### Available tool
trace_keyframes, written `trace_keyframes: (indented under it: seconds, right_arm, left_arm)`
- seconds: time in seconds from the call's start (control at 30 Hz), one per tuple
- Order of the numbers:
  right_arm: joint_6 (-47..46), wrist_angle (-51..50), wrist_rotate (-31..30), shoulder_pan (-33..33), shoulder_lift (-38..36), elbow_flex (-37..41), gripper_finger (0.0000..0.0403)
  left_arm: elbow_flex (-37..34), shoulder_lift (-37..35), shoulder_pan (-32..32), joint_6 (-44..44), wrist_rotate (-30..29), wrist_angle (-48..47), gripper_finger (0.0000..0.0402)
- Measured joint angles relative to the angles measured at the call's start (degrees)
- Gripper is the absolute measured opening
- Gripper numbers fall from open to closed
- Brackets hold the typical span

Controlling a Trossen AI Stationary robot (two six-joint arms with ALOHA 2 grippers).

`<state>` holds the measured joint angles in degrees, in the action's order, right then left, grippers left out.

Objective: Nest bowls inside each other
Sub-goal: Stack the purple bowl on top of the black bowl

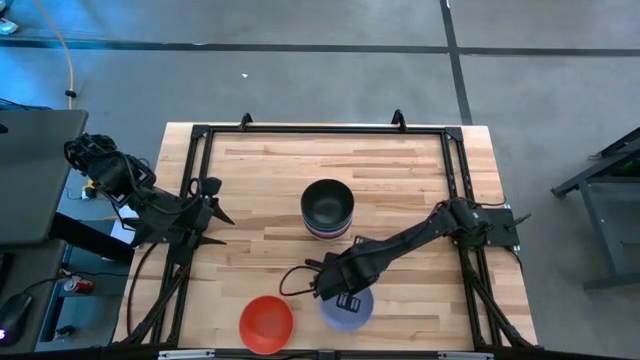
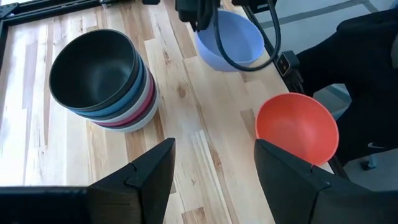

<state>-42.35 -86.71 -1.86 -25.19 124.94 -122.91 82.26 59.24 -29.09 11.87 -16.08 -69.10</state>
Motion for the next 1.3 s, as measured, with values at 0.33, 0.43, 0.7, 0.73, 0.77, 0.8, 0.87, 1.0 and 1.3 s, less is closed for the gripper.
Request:
trace_keyframes:
  seconds: [0.33, 0.43, 0.7, 0.73, 0.77, 0.8, 0.87, 1.0, 1.3]
  right_arm:
    - [3.3, -0.5, 1.8, 4.9, -8.1, 0.0, 0.0000]
    - [4.2, -0.5, 2.7, 7.1, -11.0, 0.0, 0.0000]
    - [8.3, -0.6, 5.1, 14.6, -18.0, 0.0, 0.0000]
    - [9.2, -0.7, 5.4, 15.7, -18.7, 0.0, 0.0000]
    - [10.1, -0.8, 5.6, 16.9, -19.3, 0.0, 0.0000]
    - [11.1, -0.9, 6.0, 18.1, -19.9, 0.0, 0.0000]
    - [12.9, -0.9, 6.9, 20.8, -20.8, 0.0, 0.0000]
    - [17.6, -0.9, 8.4, 26.4, -21.6, 0.0, 0.0000]
    - [28.4, 2.3, 12.3, 37.1, -21.6, 0.0, 0.0000]
  left_arm:
    - [0.0, 0.0, 0.0, 0.0, 0.0, 0.0, 0.0209]
    - [0.0, 0.0, 0.0, -0.4, 0.0, 0.0, 0.0209]
    - [0.0, 0.0, 0.0, -0.5, 0.0, 0.0, 0.0209]
    - [0.0, 0.0, 0.0, -0.5, -0.1, 0.0, 0.0209]
    - [0.0, 0.0, 0.0, -0.5, -0.2, 0.0, 0.0209]
    - [0.0, 0.0, 0.0, -0.5, -0.2, 0.0, 0.0209]
    - [0.0, 0.0, 0.0, -0.5, -0.6, 0.0, 0.0209]
    - [0.0, 0.0, 0.0, -0.2, -1.6, 0.0, 0.0209]
    - [0.0, 0.0, 0.0, -0.1, -3.0, 0.0, 0.0209]
